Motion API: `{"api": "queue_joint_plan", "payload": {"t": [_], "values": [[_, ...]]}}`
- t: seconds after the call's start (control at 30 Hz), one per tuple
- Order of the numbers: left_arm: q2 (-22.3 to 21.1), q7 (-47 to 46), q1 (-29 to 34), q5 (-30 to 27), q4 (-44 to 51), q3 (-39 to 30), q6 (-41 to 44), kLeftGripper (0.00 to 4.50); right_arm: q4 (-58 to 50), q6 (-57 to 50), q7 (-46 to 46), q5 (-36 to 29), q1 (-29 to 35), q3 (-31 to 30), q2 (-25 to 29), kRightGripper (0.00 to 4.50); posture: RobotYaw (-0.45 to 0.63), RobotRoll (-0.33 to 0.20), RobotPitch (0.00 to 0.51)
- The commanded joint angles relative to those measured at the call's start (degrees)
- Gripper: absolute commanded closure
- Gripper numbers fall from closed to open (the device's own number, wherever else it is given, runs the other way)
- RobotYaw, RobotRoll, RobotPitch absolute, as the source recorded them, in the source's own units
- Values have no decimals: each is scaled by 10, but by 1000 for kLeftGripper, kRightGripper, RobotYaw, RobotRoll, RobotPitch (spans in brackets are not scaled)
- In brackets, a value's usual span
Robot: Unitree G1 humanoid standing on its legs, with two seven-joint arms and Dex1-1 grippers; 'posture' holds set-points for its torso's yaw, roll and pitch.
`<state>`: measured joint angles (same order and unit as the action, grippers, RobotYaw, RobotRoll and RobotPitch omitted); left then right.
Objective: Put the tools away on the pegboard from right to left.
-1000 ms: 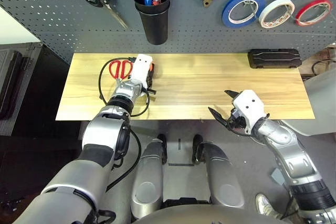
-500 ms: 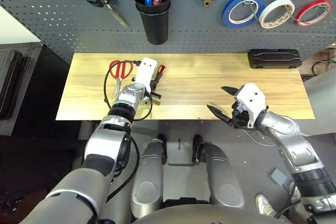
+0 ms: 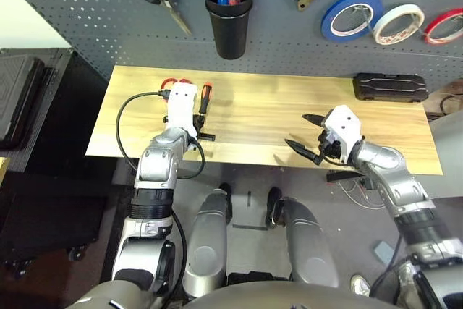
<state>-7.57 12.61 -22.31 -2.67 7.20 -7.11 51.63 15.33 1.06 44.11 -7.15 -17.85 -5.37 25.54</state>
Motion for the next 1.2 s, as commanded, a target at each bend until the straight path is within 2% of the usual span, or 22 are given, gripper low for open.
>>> {"api": "queue_joint_plan", "payload": {"t": [0.03,0.2,0.33,0.5,0.63,0.93,1.2], "values": [[9,-12,28,-29,63,-32,17,4485,46,30,14,-3,-11,6,-3,0,343,0,269],[14,-20,51,-58,118,-65,3,4485,100,66,25,-7,-47,13,-7,0,376,0,261],[25,-29,57,-83,180,-88,-49,4485,122,92,44,-38,-66,41,-9,0,397,0,257],[34,-60,54,-80,220,-92,-136,4485,138,109,67,-65,-73,72,-1,0,407,0,255],[38,-84,30,-95,241,-98,-161,4485,135,116,94,-109,-73,111,5,0,396,0,254],[12,-95,-43,-120,221,-101,-177,4485,97,142,165,-219,-48,198,5,0,348,0,249],[-6,-95,-91,-135,185,-96,-188,4485,57,154,199,-279,-11,241,-3,0,300,0,242]]}}
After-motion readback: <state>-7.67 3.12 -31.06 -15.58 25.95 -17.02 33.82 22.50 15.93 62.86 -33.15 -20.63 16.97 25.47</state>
